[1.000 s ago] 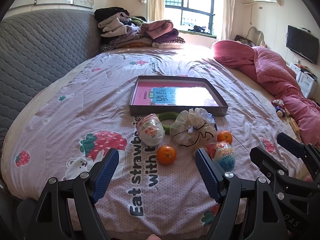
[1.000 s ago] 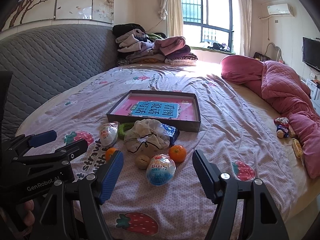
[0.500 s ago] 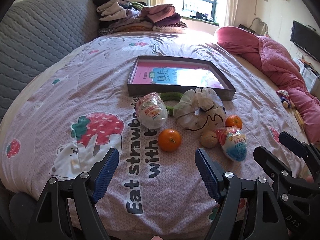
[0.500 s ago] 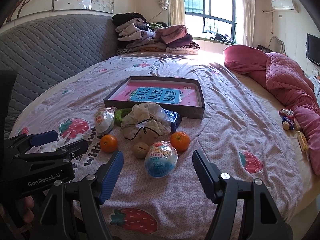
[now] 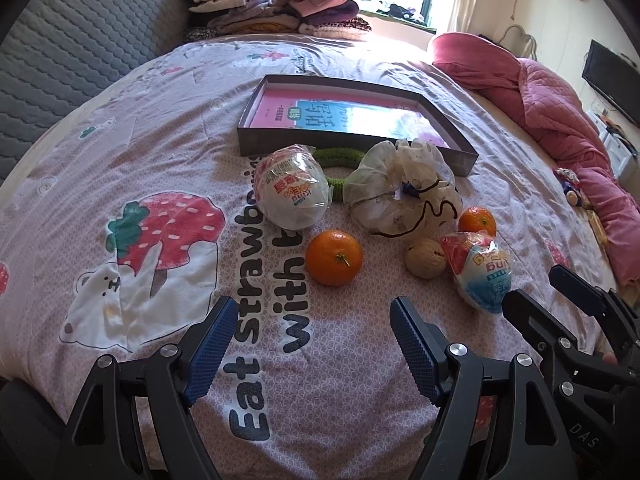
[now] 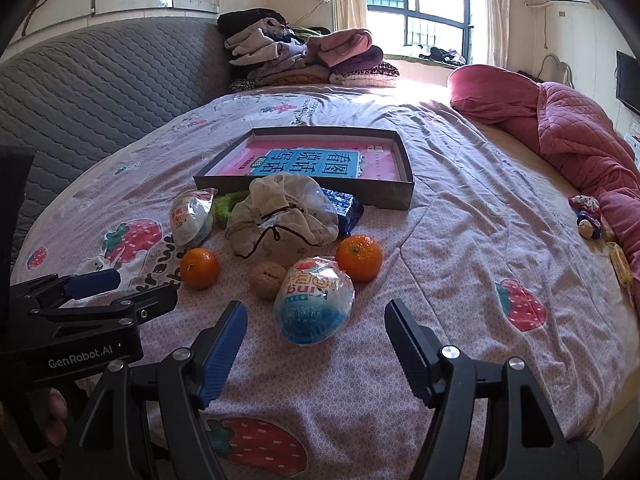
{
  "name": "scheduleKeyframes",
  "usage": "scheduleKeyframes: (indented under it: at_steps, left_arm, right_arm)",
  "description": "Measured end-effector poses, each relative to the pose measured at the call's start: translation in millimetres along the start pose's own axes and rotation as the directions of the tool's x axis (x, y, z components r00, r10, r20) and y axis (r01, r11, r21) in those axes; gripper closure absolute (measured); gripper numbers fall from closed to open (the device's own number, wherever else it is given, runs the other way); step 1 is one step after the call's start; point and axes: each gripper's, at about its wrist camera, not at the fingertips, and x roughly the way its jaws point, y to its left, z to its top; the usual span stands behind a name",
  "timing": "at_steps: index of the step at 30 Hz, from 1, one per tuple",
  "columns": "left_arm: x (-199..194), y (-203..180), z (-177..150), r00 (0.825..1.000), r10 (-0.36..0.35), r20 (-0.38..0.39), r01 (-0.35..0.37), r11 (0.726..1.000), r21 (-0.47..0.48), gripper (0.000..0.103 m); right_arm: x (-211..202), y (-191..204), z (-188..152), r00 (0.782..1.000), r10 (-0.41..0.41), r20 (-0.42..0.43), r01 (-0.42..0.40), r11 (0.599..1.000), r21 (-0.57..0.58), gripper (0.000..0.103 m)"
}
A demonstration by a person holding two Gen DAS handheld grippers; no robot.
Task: Organize objects
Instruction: 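Move the left tool toward the tangerine while the right tool approaches the blue-wrapped egg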
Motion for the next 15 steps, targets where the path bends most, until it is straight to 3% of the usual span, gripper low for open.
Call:
scheduleKeyframes:
  at_steps: [15]
  left_arm:
    - [36, -2, 14, 0.999, -0.035, -0.040, 0.034, 0.999, -0.028, 0.024]
  right_arm:
    - [26, -6, 0, 1.000, 0.001, -0.022, -0.001, 1.000, 0.016, 0.032]
